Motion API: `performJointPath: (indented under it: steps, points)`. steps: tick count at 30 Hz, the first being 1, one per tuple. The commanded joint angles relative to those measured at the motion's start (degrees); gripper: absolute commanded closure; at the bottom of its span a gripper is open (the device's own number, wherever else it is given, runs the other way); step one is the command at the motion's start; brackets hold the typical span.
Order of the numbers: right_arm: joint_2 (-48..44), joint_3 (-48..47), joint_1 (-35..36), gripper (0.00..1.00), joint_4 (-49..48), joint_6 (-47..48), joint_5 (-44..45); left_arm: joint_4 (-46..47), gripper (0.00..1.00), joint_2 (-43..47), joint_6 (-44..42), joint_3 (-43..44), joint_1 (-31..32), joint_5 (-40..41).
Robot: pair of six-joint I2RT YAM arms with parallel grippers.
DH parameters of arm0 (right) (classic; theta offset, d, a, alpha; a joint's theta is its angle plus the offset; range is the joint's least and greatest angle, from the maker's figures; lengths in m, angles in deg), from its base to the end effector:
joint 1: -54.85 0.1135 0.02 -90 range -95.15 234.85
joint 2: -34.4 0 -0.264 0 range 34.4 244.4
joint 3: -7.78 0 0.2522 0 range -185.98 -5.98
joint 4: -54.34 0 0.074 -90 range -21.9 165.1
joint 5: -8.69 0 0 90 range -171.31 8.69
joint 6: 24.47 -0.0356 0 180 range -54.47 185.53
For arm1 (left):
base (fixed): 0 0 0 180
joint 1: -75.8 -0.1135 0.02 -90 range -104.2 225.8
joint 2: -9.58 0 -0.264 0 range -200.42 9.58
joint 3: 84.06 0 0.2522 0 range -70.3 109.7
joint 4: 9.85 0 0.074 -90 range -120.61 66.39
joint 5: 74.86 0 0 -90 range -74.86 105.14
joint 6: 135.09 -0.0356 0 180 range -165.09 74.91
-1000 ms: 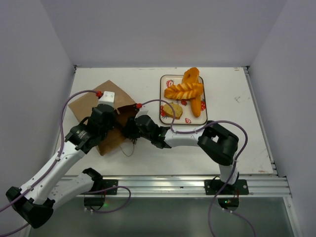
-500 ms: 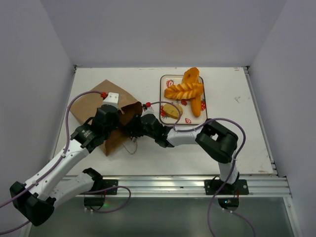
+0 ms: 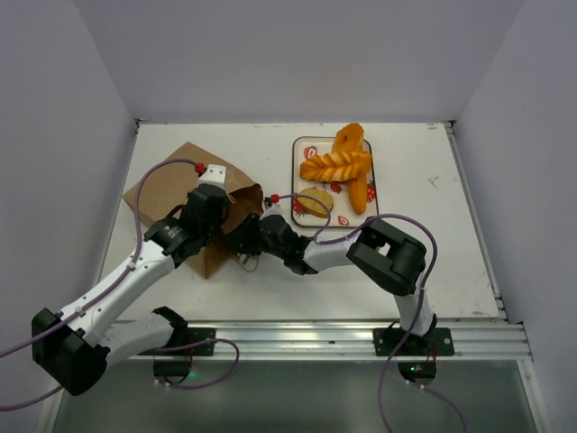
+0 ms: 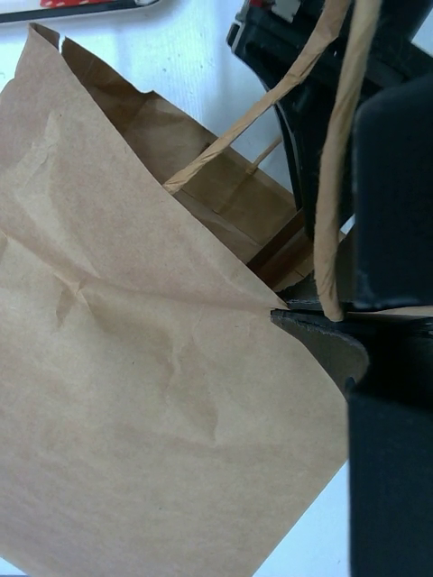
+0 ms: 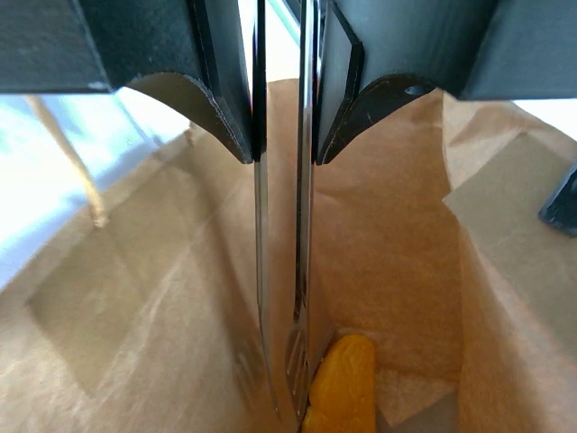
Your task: Take the fake bread out of the paper bag
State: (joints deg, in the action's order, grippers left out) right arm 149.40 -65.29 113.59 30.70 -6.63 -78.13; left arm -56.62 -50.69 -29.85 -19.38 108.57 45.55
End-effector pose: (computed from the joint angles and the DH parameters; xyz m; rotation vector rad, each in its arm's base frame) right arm 0.2213 0.3607 0.1499 0.2996 2.1702 1.4146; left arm 0.1930 -0.1028 0.2916 0.0737 2.1936 0.1497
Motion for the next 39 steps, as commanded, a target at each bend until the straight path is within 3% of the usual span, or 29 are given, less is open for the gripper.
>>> performJointPath:
  steps: [1, 20, 30, 39]
  points:
    - [0.3, -3.5, 0.1, 0.64, -3.9, -2.3, -0.2, 4.4, 1.00, 1.2, 1.2, 1.3, 0.2, -0.9]
    - [6.0, -4.8, 1.6, 0.64, -10.0, -10.5, 3.1, 8.4, 1.00, 8.3, -0.4, -1.5, 0.2, -4.1]
    - [6.2, -2.7, 2.3, 0.56, -12.1, -11.8, 6.3, 7.7, 1.00, 17.4, -4.3, -5.9, 0.2, -6.7]
    - [7.6, -4.8, 2.7, 0.51, -11.5, -10.8, 7.6, 5.7, 1.00, 15.3, -5.0, -5.5, 0.2, -11.9]
